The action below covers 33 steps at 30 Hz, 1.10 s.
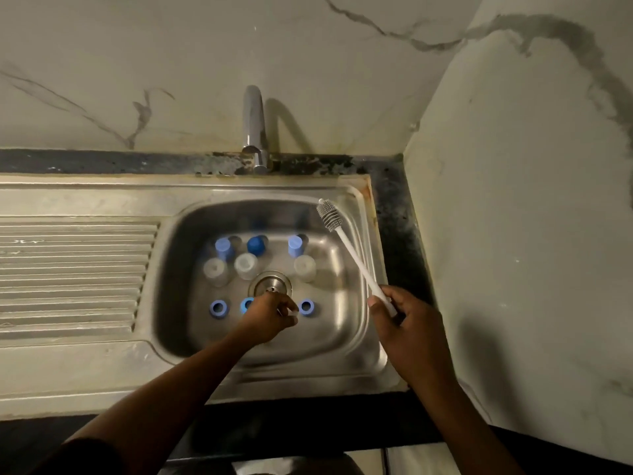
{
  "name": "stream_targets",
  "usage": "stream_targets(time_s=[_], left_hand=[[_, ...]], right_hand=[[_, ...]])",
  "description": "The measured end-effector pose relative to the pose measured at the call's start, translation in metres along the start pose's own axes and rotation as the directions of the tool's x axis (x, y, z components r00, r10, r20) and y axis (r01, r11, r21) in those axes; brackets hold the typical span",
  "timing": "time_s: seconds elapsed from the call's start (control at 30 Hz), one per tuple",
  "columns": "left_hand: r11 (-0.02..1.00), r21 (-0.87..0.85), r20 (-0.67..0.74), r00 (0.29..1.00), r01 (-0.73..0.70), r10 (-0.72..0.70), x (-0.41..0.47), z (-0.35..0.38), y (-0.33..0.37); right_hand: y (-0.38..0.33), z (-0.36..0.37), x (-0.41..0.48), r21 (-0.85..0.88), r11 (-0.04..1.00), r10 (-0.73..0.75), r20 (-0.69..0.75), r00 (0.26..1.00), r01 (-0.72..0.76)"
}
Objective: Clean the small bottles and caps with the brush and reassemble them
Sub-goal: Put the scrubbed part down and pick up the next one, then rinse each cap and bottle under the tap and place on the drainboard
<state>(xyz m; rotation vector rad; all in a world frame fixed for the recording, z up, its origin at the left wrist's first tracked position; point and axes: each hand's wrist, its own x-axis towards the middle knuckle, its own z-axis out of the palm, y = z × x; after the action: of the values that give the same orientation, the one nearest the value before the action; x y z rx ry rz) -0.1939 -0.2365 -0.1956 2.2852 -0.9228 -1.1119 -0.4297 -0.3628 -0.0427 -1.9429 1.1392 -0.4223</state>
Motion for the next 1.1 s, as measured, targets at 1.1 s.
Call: stream_targets(time_s=[1.1], left_hand=[[0.982, 0.166, -0.206, 0.971, -0.090, 0.123, -0.021, -0.045, 0.022]], right_hand=[[0.074, 0.024, 0.046, 0.054, 0.987, 0.160, -0.380, 0.911, -0.151]])
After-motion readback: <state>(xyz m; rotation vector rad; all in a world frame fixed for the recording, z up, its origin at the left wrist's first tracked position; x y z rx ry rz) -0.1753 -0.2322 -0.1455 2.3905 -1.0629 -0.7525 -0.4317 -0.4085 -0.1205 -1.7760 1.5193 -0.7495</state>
